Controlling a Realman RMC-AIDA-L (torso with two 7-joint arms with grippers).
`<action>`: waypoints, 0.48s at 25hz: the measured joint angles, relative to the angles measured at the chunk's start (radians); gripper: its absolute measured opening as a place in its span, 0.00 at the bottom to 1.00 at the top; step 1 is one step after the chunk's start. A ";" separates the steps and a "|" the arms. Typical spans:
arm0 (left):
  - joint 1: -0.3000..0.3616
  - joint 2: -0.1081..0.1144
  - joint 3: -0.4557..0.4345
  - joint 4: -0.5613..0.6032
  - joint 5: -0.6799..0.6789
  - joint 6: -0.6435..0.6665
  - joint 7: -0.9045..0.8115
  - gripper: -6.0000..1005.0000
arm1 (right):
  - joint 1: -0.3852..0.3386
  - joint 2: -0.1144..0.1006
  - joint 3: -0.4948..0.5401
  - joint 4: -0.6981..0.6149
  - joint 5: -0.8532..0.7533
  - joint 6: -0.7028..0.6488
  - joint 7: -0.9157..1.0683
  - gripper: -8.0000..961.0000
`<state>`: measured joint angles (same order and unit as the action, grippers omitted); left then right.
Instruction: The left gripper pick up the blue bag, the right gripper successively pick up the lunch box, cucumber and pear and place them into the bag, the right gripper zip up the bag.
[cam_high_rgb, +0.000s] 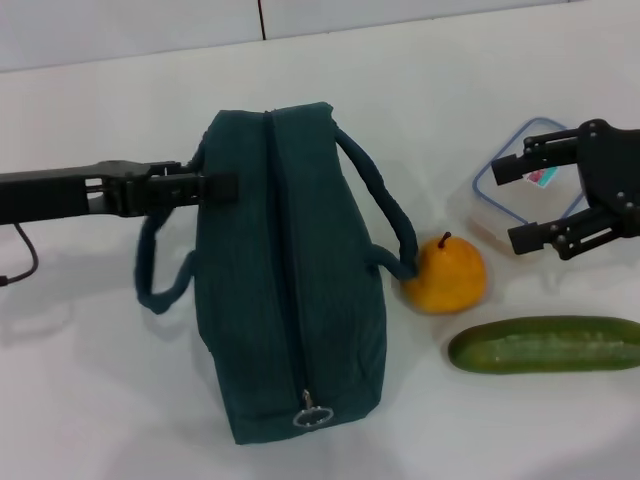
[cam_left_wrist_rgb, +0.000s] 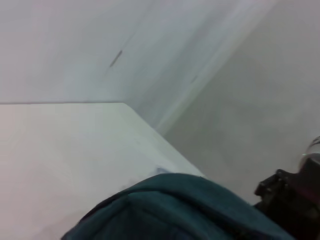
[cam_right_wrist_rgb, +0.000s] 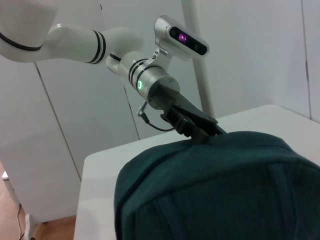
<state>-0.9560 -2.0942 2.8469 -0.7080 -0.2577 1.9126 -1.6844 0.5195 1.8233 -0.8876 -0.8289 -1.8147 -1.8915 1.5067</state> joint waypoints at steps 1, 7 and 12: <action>0.002 0.000 0.000 0.000 0.000 -0.003 0.002 0.63 | 0.000 0.001 -0.001 0.000 0.000 0.000 0.000 0.88; 0.032 0.004 0.000 0.004 -0.017 -0.028 0.013 0.62 | -0.003 0.006 0.005 0.000 0.000 -0.001 0.000 0.88; 0.062 0.012 0.000 0.036 -0.053 -0.049 0.042 0.61 | -0.002 0.012 -0.001 -0.001 0.000 -0.006 0.000 0.88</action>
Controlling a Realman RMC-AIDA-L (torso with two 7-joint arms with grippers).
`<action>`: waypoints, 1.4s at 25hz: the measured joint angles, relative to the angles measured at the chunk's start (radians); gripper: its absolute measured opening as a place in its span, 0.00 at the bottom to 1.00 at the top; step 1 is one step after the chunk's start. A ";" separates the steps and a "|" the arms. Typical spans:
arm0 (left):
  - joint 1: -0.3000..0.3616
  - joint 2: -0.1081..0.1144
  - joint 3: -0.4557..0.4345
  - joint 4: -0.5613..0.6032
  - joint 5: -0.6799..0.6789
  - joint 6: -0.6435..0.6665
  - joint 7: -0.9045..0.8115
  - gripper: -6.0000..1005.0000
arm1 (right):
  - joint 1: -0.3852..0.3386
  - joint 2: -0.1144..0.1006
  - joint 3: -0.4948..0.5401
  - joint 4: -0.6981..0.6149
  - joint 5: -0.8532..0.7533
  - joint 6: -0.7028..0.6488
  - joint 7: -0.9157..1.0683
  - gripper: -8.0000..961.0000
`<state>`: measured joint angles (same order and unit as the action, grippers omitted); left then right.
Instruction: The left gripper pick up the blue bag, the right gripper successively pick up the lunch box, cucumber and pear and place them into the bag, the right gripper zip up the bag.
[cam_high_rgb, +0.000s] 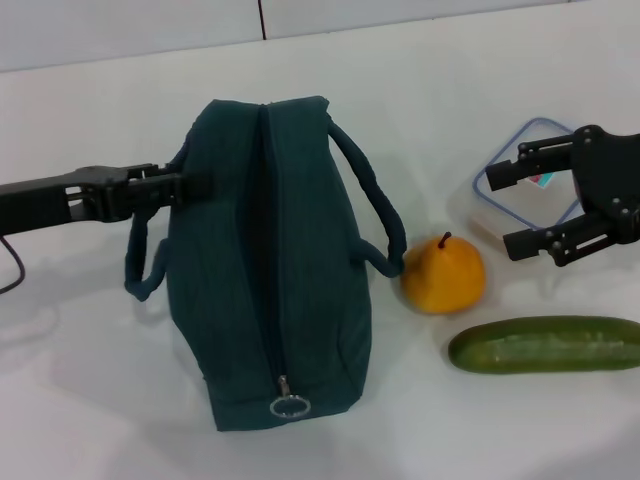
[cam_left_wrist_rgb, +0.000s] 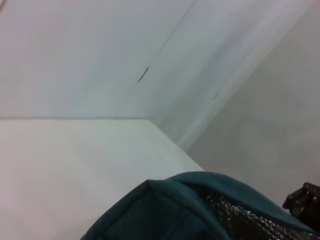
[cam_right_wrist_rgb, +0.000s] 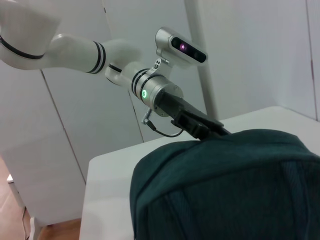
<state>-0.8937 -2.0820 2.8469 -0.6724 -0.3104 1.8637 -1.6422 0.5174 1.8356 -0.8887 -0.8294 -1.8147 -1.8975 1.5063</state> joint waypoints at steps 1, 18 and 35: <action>0.008 0.001 0.000 0.002 -0.012 0.001 0.018 0.61 | 0.000 0.000 -0.001 0.000 0.000 0.000 0.000 0.88; 0.039 -0.003 0.000 0.077 -0.029 -0.057 0.214 0.30 | -0.053 0.066 0.008 -0.015 0.003 0.061 -0.025 0.88; 0.091 -0.006 -0.002 0.195 -0.136 -0.107 0.372 0.06 | -0.149 0.115 0.453 0.372 0.189 0.284 -0.014 0.88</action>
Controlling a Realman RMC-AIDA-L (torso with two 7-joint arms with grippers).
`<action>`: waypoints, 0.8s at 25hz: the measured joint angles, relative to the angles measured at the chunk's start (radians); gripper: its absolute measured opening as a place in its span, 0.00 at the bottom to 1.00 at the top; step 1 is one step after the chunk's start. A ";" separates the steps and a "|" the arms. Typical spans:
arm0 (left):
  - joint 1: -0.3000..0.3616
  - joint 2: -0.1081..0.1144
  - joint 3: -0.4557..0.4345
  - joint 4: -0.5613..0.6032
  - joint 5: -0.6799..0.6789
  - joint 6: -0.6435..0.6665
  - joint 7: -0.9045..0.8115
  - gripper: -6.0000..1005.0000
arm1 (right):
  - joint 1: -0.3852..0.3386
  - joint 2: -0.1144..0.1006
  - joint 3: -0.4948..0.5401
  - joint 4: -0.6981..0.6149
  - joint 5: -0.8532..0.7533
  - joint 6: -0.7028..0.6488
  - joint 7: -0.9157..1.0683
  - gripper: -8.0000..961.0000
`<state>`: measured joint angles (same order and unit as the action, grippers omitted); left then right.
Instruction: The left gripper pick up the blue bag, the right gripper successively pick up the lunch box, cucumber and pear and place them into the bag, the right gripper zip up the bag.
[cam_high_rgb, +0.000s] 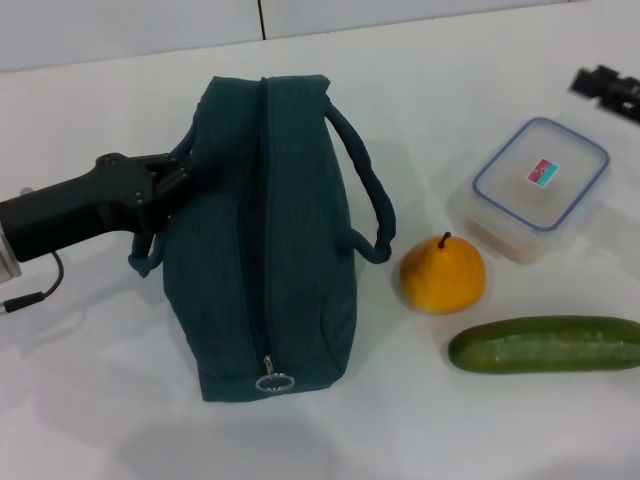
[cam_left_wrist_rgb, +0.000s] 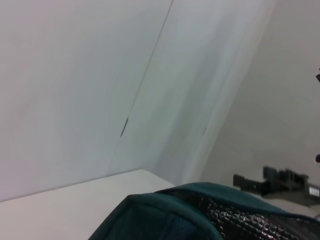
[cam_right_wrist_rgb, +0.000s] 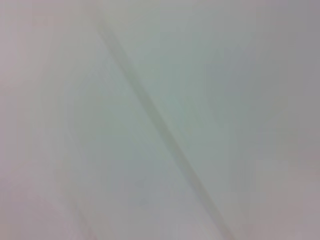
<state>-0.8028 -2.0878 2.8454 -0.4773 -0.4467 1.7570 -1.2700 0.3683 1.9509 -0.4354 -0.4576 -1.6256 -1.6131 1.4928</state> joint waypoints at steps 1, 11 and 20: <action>0.000 0.000 0.000 0.000 0.001 -0.003 0.005 0.06 | 0.002 -0.026 0.032 0.062 0.016 0.011 0.007 0.88; 0.001 0.000 0.000 0.030 0.007 -0.060 0.018 0.06 | -0.010 -0.113 0.076 0.184 0.017 0.170 0.292 0.88; 0.014 0.001 0.000 0.033 0.014 -0.067 0.021 0.06 | 0.022 -0.109 0.016 0.206 -0.035 0.328 0.446 0.88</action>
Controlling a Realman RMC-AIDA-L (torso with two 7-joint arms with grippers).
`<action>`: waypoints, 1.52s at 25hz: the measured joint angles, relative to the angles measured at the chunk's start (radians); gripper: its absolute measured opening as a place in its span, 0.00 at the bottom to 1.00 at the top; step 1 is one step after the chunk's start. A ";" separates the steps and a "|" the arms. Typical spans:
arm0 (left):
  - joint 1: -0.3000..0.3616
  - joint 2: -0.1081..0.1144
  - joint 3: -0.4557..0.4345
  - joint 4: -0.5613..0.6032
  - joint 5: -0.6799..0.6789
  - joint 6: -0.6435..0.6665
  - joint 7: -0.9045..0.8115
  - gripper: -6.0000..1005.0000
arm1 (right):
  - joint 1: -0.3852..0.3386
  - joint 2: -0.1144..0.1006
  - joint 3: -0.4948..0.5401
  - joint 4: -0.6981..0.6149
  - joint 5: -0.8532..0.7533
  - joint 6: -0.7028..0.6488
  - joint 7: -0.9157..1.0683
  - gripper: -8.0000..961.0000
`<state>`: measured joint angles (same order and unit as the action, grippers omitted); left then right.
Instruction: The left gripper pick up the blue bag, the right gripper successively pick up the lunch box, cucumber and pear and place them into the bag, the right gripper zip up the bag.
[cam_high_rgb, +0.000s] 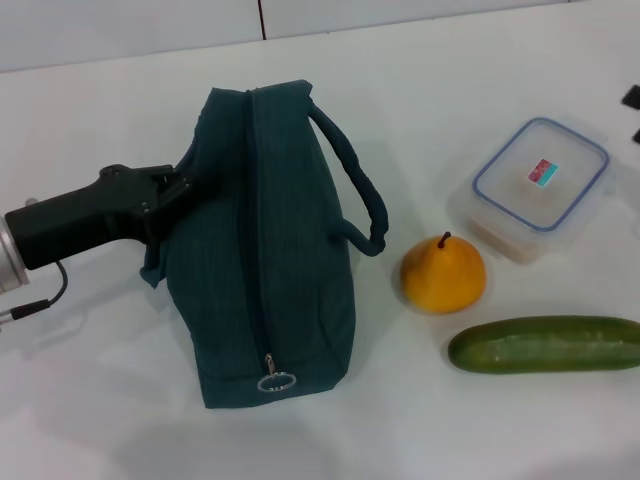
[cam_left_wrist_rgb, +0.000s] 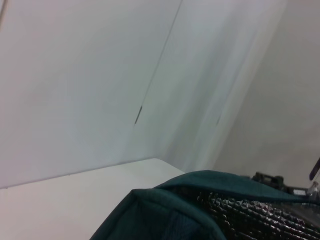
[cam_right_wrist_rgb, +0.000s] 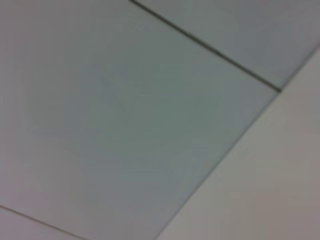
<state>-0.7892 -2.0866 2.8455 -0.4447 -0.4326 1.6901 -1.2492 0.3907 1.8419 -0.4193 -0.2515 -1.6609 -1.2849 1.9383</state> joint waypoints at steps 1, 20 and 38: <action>0.000 0.000 0.000 0.000 0.000 -0.001 0.000 0.06 | 0.009 -0.002 -0.017 0.006 -0.001 0.011 0.016 0.88; 0.002 -0.002 0.000 0.009 0.009 -0.037 0.029 0.06 | 0.126 -0.029 -0.180 0.044 -0.024 0.105 0.152 0.87; 0.005 0.002 0.002 0.009 0.017 -0.038 0.049 0.06 | 0.171 -0.027 -0.214 0.036 -0.036 0.134 0.154 0.86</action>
<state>-0.7840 -2.0846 2.8470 -0.4356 -0.4155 1.6524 -1.1999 0.5615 1.8152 -0.6335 -0.2155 -1.6967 -1.1511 2.0918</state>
